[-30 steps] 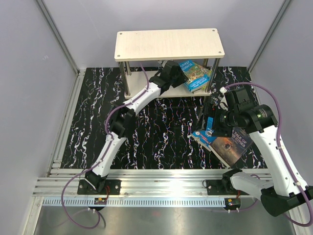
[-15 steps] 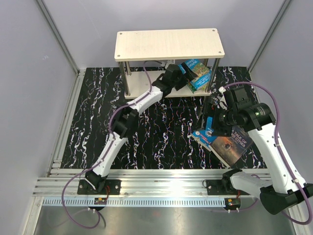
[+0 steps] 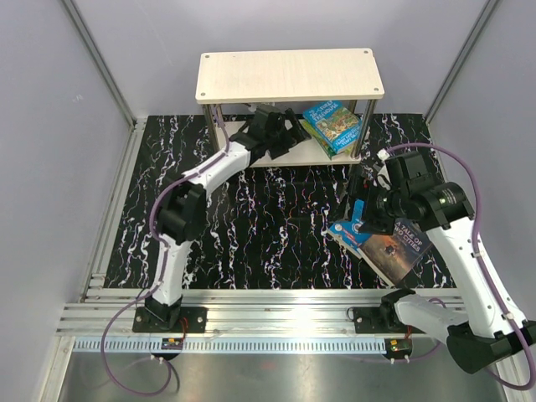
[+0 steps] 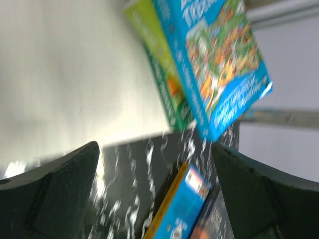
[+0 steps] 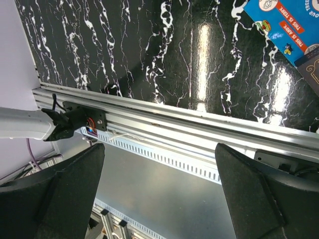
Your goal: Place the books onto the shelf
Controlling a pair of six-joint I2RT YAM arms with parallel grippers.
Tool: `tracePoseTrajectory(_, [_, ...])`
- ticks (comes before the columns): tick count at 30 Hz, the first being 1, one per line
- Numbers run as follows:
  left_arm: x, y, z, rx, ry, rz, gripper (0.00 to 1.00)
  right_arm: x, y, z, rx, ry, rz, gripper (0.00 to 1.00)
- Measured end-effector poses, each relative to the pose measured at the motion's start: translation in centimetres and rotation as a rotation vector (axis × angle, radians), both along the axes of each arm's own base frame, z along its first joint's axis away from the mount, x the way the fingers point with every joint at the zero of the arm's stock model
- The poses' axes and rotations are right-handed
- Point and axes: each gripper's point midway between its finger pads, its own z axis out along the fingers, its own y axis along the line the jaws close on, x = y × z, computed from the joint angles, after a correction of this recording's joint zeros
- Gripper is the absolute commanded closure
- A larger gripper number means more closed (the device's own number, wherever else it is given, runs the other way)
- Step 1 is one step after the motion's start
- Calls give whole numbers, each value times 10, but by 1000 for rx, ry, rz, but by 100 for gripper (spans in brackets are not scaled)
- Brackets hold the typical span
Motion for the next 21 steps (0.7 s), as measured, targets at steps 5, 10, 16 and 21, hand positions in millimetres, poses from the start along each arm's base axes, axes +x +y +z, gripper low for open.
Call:
tracePoseTrajectory(5, [-61, 20, -1, 65, 37, -76, 1, 7, -7, -19, -55, 78, -79, 0])
tracePoseTrajectory(10, [-134, 16, -19, 126, 76, -198, 1, 25, -21, -71, -114, 265, -204, 0])
tracePoseTrajectory(16, [-220, -22, -54, 168, 171, -398, 1, 40, -70, -117, -148, 454, -459, 0])
tracePoseTrajectory(21, [-262, -64, -45, 147, 179, -547, 1, 42, -127, -142, -122, 531, -738, 0])
